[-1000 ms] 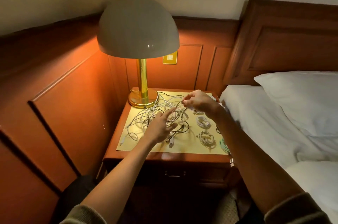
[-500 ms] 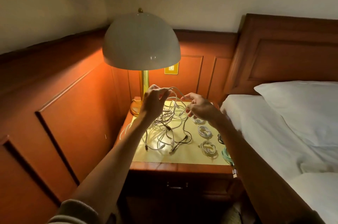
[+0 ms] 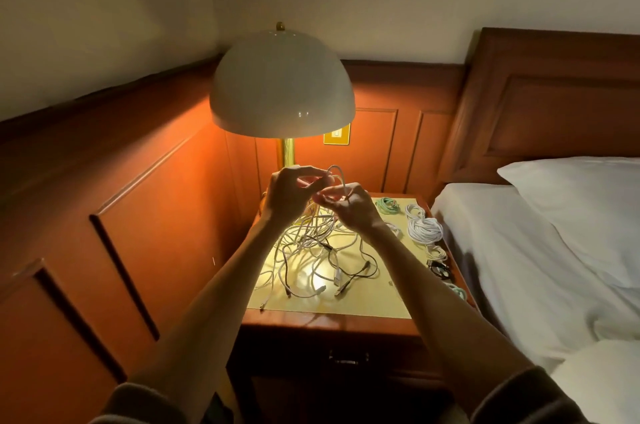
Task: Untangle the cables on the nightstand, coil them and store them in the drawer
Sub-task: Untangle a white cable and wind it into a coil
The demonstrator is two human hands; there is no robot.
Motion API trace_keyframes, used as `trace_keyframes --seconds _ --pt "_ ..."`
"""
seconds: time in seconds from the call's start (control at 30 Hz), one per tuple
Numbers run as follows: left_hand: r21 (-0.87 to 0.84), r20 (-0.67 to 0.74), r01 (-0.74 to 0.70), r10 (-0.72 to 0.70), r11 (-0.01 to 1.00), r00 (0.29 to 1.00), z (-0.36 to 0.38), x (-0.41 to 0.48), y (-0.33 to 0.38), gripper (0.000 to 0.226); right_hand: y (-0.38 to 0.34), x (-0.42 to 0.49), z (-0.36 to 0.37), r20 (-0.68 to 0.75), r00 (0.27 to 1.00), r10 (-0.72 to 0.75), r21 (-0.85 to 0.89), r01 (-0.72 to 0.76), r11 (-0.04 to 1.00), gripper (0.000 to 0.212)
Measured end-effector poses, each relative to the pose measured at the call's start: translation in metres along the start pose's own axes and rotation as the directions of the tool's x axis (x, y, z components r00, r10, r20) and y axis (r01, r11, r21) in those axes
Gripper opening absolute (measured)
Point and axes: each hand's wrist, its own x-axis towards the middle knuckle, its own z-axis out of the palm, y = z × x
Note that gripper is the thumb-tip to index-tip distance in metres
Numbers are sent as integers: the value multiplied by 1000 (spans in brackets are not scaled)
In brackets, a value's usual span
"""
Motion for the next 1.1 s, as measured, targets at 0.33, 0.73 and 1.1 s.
trace_keyframes --seconds 0.33,0.73,1.1 --pt "-291 340 311 -206 905 918 16 -39 -5 48 3 3 -6 -140 987 -82 -336 30 941 32" --pt "-205 205 250 -208 946 956 42 -54 -19 18 -35 -6 -58 -83 987 139 -66 -145 987 19" --pt "-244 173 214 -175 946 969 38 -55 -20 22 1 -29 -21 -91 975 202 31 -200 979 22"
